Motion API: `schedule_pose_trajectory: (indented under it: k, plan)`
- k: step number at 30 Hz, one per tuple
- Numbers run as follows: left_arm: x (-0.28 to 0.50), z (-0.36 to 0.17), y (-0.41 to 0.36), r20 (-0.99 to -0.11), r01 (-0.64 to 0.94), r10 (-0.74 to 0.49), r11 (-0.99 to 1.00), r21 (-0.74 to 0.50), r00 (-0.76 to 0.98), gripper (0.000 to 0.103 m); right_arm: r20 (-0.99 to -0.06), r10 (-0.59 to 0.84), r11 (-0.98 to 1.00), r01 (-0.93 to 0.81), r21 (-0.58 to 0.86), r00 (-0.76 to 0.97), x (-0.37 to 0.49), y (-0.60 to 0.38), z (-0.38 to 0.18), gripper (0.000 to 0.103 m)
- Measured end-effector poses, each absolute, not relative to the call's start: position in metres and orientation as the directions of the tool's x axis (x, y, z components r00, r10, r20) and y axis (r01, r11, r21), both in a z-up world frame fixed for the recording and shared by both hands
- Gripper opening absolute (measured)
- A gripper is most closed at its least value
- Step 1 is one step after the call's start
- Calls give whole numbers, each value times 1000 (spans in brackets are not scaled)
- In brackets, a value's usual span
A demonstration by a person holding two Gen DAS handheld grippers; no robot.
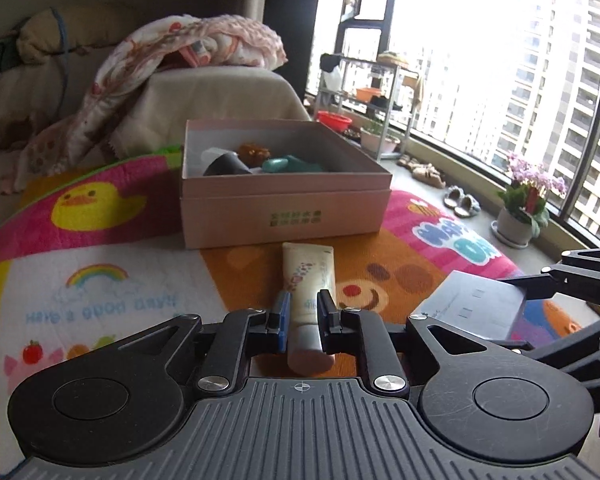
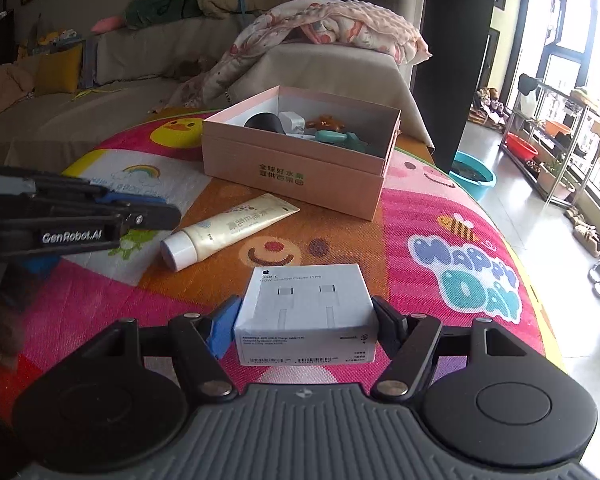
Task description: Organize rigid objects
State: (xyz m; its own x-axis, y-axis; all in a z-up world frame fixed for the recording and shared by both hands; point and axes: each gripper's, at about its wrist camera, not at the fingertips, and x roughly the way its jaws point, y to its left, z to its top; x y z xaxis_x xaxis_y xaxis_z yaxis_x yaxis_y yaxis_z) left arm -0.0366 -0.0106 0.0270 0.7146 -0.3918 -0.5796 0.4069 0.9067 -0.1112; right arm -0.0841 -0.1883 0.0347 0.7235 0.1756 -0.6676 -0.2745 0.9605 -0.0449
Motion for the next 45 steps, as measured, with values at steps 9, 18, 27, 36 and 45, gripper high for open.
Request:
schedule_pose_trajectory:
  k: [9,18,27,36,45]
  plan:
    - [-6,5,-41,-642,420,-372,904,-85,670,37,-701,165,964,-264,-35,693,-78,-184,15,69]
    - [3,3,-39,-636,434,-398,895,-109,661,31,-710,181,970,-244,14,681,-71,-189,9,70]
    - [-53,12,-14,-645,538,-488,831,-139,588,30,-713,193,955,-295,-21,674,-89,-190,22,69]
    - [-10,75,2,-525,540,-533,827,-158,663,30,-612,199,953,-297,-63,766,-46,-187,73,69]
    - [155,97,-9,-524,454,-528,848,-275,669,30,-534,145,966,-236,-104,833,78,-161,92,70]
